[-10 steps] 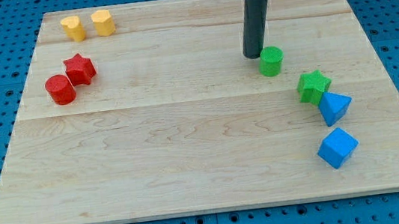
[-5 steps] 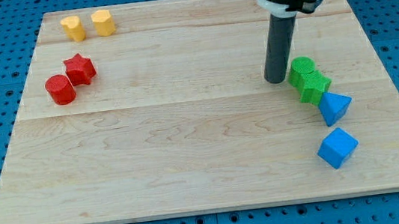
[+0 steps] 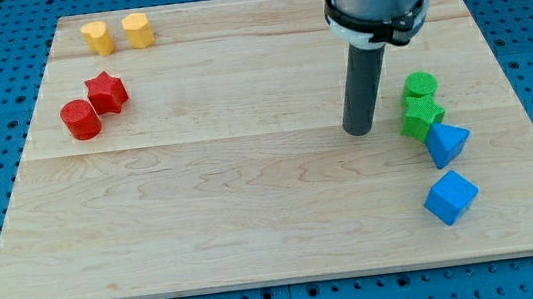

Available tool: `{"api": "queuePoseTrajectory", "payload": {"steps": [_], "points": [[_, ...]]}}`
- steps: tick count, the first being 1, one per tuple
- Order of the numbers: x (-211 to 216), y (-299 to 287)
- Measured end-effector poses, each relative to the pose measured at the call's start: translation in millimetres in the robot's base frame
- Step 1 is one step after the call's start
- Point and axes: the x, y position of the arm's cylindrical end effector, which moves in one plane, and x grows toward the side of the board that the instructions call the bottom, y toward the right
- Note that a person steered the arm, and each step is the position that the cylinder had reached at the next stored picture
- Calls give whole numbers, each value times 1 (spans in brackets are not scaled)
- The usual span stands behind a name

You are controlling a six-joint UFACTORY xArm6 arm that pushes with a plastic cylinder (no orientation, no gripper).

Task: Adjust the green blocks on top of the blue triangle

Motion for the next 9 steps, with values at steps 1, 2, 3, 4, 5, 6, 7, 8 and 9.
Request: {"api": "queuePoseTrajectory", "payload": {"steps": [1,2,3,4,5,6,7,8,9], "points": [[9,13],[9,28],[8,51],[8,45],[1,2],[-19,-73],[20,-152],[31,-242],[-6,-307]]}}
